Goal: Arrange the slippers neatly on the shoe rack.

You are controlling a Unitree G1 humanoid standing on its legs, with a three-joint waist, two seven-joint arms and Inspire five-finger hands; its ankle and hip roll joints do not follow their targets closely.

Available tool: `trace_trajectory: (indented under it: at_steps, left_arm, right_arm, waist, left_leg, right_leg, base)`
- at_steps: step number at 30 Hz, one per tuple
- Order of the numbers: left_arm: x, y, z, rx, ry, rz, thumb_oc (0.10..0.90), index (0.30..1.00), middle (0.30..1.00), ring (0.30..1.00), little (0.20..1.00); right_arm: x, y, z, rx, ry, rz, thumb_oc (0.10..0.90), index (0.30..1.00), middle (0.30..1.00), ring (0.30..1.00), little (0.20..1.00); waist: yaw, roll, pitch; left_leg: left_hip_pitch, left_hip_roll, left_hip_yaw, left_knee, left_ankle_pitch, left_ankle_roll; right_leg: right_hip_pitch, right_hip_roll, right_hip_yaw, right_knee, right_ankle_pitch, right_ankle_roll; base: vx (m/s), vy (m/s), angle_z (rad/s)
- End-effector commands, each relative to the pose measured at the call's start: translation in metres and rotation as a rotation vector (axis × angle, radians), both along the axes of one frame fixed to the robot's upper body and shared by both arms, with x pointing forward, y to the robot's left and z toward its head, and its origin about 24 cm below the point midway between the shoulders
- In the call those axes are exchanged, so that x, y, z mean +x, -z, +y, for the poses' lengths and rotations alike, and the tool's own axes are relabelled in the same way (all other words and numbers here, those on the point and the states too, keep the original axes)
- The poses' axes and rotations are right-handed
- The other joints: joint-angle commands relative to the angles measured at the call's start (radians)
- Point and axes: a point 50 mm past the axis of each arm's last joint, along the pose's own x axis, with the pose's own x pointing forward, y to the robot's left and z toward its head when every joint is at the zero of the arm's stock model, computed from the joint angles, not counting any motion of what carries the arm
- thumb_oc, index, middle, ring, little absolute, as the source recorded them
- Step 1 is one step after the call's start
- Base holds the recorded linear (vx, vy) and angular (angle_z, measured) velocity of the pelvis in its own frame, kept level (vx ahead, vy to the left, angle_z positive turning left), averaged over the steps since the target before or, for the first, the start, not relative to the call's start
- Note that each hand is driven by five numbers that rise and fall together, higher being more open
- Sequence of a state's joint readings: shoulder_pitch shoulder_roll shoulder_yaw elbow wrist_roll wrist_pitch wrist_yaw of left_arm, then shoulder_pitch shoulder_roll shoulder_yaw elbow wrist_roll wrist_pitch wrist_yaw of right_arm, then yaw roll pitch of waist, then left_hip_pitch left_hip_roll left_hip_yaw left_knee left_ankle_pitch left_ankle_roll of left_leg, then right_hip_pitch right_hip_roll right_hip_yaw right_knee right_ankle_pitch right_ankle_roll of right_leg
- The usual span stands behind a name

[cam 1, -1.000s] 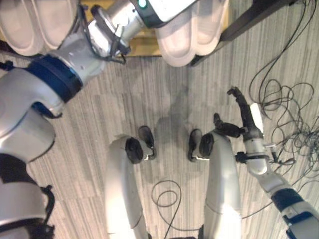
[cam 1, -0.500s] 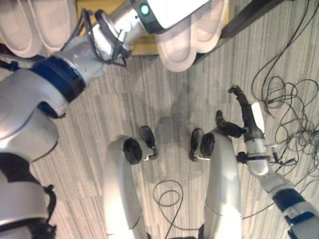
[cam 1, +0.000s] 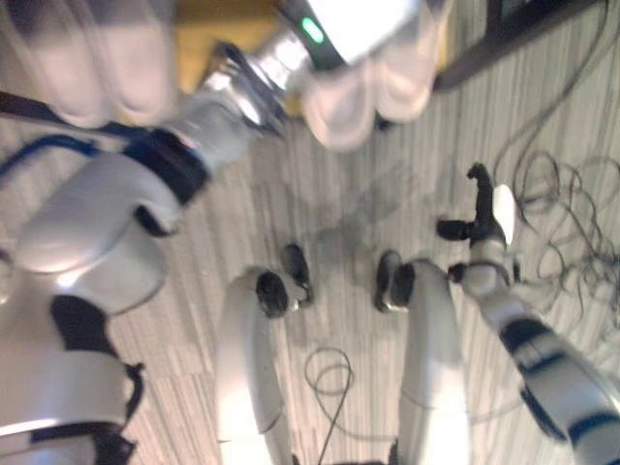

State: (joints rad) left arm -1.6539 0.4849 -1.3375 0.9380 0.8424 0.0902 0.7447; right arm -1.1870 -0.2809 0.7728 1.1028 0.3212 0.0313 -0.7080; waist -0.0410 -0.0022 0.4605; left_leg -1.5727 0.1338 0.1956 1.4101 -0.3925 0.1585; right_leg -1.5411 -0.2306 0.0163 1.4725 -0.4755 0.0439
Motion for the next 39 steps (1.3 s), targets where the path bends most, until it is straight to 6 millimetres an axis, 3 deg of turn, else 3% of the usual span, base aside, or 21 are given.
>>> trace_trajectory:
  at_steps: [1,2,3,4,7,12,16,21,26,29,39]
  left_arm:
    - [-0.004,-0.047,-0.038,-0.060,-0.131,-0.061,0.800,0.900,0.900,0.900,0.900]
    - [-0.001,-0.051,-0.029,-0.125,-0.166,-0.045,0.800,0.900,0.900,0.900,0.900]
    - [-0.007,-0.074,-0.023,-0.198,-0.162,-0.080,0.800,0.900,0.900,0.900,0.900]
    - [-0.010,-0.084,-0.018,-0.227,-0.162,-0.097,0.800,0.900,0.900,0.900,0.900]
    - [-0.015,-0.101,-0.009,-0.290,-0.156,-0.119,0.800,0.900,0.900,0.900,0.900]
    - [-0.030,-0.127,-0.020,-0.311,-0.124,-0.151,0.800,0.900,0.900,0.900,0.900]
    - [-0.033,-0.133,-0.019,-0.288,-0.135,-0.171,0.800,0.900,0.900,0.900,0.900]
    - [-0.038,-0.142,-0.014,-0.385,-0.065,-0.173,0.800,0.900,0.900,0.900,0.900]
    - [-0.048,-0.151,-0.020,-0.478,0.070,-0.167,0.800,0.900,0.900,0.900,0.900]
    - [-0.057,-0.152,-0.034,-0.458,0.161,-0.133,0.800,0.900,0.900,0.900,0.900]
    - [-0.058,-0.153,-0.043,-0.434,0.159,-0.069,0.800,0.900,0.900,0.900,0.900]
  right_arm:
    - [-0.048,-0.049,0.191,0.005,-0.561,-0.075,0.800,0.900,0.900,0.900,0.900]
    - [-0.044,-0.045,0.188,-0.035,-0.546,-0.045,0.800,0.900,0.900,0.900,0.900]
    - [-0.038,-0.048,0.182,-0.066,-0.513,-0.027,0.800,0.900,0.900,0.900,0.900]
    - [-0.037,-0.047,0.182,-0.075,-0.510,-0.019,0.800,0.900,0.900,0.900,0.900]
    - [-0.036,-0.050,0.180,-0.074,-0.510,-0.024,0.800,0.900,0.900,0.900,0.900]
    - [-0.032,-0.075,0.176,-0.042,-0.487,-0.069,0.800,0.900,0.900,0.900,0.900]
    - [-0.032,-0.081,0.177,-0.095,-0.486,-0.083,0.800,0.900,0.900,0.900,0.900]
    - [-0.030,-0.090,0.172,-0.138,-0.453,-0.104,0.800,0.900,0.900,0.900,0.900]
    - [-0.028,-0.100,0.165,-0.150,-0.417,-0.126,0.800,0.900,0.900,0.900,0.900]
    - [-0.021,-0.108,0.150,-0.117,-0.375,-0.125,0.800,0.900,0.900,0.900,0.900]
    - [-0.014,-0.109,0.131,-0.119,-0.314,-0.093,0.800,0.900,0.900,0.900,0.900]
  waist:
    - [0.044,0.008,-0.008]
    - [0.046,0.007,-0.008]
    - [0.051,0.010,-0.001]
    - [0.054,0.010,0.005]
    - [0.057,0.007,0.013]
    - [0.065,0.001,0.019]
    - [0.075,0.002,0.016]
    - [0.086,0.017,0.030]
    - [0.090,0.015,0.033]
    - [0.102,0.013,0.035]
    - [0.115,0.035,0.050]
  left_leg:
    - [0.003,0.034,-0.187,0.163,-0.168,-0.090]
    - [0.003,0.034,-0.183,0.166,-0.169,-0.089]
    - [0.003,0.028,-0.178,0.174,-0.172,-0.090]
    - [0.003,0.025,-0.179,0.174,-0.171,-0.091]
    - [0.003,0.026,-0.179,0.171,-0.166,-0.096]
    - [0.003,0.033,-0.181,0.132,-0.126,-0.120]
    - [0.003,0.027,-0.189,0.107,-0.116,-0.119]
    - [0.003,0.004,-0.194,0.117,-0.117,-0.102]
    - [0.003,-0.005,-0.194,0.119,-0.110,-0.104]
    - [0.003,-0.006,-0.194,0.132,-0.105,-0.108]
    - [0.003,-0.014,-0.212,0.186,-0.112,-0.106]
  right_leg:
    - [-0.006,-0.043,0.035,0.094,-0.014,-0.013]
    - [-0.011,-0.042,0.036,0.103,-0.014,-0.015]
    - [-0.019,-0.039,0.037,0.115,-0.016,-0.021]
    - [-0.021,-0.037,0.041,0.119,-0.014,-0.019]
    - [-0.024,-0.035,0.042,0.128,-0.016,-0.022]
    - [-0.028,-0.054,0.030,0.110,-0.011,-0.024]
    - [-0.029,-0.060,0.029,0.089,-0.005,-0.024]
    - [-0.029,-0.060,0.033,0.091,0.016,-0.012]
    - [-0.029,-0.060,0.032,0.094,0.015,-0.012]
    - [-0.029,-0.057,0.033,0.102,0.019,-0.017]
    - [-0.029,-0.051,0.047,0.167,-0.004,-0.033]
  base:
    - [-0.01,-0.034,-0.02]
    - [0.00,-0.053,0.10]
    - [-0.01,-0.043,0.13]
    - [-0.01,-0.038,0.13]
    - [-0.02,-0.043,0.08]
    - [-0.05,-0.107,0.15]
    - [-0.05,-0.013,0.12]
    - [-0.03,0.026,-0.01]
    - [-0.03,-0.011,0.00]
    - [-0.04,-0.044,0.03]
    - [-0.02,-0.036,0.04]
